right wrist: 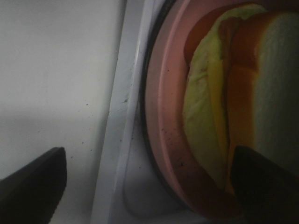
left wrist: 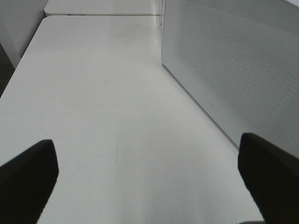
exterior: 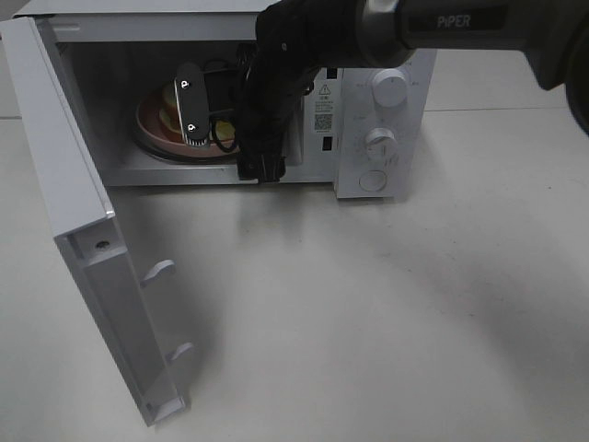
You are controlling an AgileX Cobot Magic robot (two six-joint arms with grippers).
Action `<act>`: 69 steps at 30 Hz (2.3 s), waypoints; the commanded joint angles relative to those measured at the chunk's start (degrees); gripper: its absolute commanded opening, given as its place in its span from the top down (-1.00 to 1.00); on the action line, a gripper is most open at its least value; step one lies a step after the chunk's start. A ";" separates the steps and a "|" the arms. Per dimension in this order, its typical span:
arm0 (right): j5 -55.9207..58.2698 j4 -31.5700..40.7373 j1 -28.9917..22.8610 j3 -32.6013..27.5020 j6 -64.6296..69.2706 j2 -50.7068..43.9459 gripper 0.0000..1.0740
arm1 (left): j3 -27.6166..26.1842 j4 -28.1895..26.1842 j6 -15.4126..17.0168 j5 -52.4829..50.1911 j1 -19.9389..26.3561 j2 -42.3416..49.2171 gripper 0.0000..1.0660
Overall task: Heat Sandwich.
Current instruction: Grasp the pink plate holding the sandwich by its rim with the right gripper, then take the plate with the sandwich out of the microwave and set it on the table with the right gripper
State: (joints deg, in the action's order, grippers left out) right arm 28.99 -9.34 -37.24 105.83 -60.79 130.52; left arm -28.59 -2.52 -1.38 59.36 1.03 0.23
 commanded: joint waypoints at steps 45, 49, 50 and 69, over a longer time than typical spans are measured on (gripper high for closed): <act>7.73 0.46 0.34 13.81 7.16 10.14 0.99 | 0.29 -0.11 -0.06 -0.34 0.23 1.26 -0.93; 7.85 1.09 0.34 13.81 6.99 10.14 0.99 | 0.29 -0.11 -0.06 -0.34 0.23 1.26 -0.93; 7.85 1.32 0.34 13.81 6.99 10.14 0.99 | 0.29 -0.11 -0.06 -0.34 0.23 1.26 -0.93; 5.84 2.52 0.34 8.08 -0.69 4.81 0.99 | 0.29 -0.11 -0.06 -0.34 0.23 1.26 -0.93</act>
State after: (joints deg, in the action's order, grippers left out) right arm 36.27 -6.25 -37.18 115.79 -59.93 137.45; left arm -28.59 -2.52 -1.38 59.36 1.03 0.23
